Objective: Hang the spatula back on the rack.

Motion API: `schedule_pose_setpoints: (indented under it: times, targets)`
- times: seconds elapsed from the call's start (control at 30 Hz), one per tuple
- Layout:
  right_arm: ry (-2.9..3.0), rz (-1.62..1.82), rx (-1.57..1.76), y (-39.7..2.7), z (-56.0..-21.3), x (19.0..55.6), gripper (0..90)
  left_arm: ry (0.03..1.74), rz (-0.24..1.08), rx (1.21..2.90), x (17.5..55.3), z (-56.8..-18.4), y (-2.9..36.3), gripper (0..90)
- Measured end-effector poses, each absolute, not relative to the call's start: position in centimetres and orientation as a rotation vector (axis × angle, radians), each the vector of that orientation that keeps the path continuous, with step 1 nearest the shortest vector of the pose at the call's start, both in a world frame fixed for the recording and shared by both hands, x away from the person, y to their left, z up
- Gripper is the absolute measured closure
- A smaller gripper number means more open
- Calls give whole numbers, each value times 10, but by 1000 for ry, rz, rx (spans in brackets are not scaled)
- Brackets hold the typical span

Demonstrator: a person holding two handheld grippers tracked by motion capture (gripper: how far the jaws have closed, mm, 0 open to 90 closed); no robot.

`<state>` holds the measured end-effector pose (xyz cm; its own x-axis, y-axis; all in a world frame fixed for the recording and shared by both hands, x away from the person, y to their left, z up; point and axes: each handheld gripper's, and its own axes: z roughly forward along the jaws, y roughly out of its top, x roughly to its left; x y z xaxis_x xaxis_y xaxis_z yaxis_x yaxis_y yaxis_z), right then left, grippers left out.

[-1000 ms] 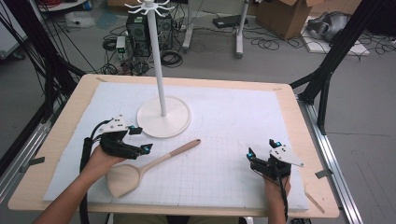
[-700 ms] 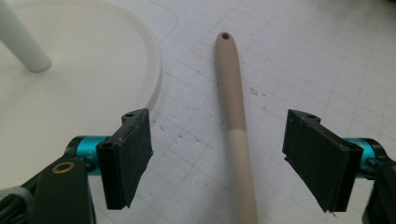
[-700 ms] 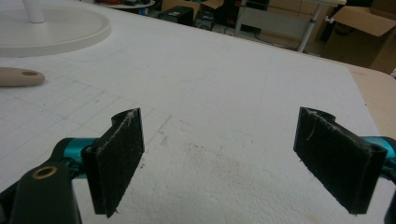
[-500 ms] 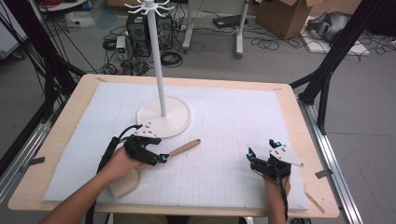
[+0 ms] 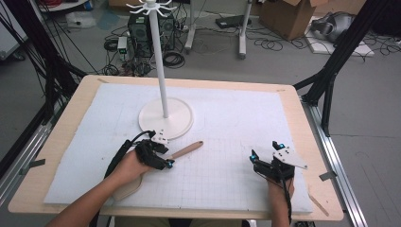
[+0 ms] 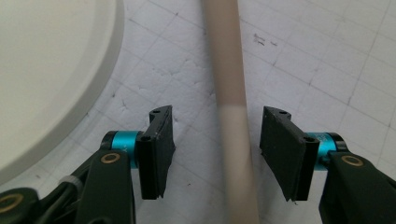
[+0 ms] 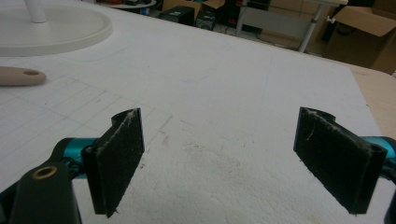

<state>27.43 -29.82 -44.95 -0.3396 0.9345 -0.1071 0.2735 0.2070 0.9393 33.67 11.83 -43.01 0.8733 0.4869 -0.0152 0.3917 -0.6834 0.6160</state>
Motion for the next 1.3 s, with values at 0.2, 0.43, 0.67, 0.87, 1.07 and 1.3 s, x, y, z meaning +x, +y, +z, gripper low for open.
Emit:
schedule_pose_setpoints:
  times: [0.2, 0.43, 0.67, 0.87, 1.07, 1.3]
  targets:
    - [1759, 1154, 1138, -298, -450, 274, 146, 616, 201, 2430, 337, -429, 118, 527]
    - [1757, 1152, 1131, -298, -449, 274, 146, 561, 190, 2447, 335, -427, 114, 703]
    - [1757, 1152, 1130, -298, -449, 274, 146, 620, 153, 2430, 338, -427, 115, 755]
    - [1756, 1158, 1134, -298, -450, 274, 146, 606, 186, 2437, 335, -427, 113, 772]
    - [1751, 1163, 1137, -298, -449, 274, 146, 602, 210, 2413, 333, -422, 116, 775]
    - [1752, 1163, 1135, -298, -449, 273, 146, 631, 229, 2353, 333, -415, 126, 777]
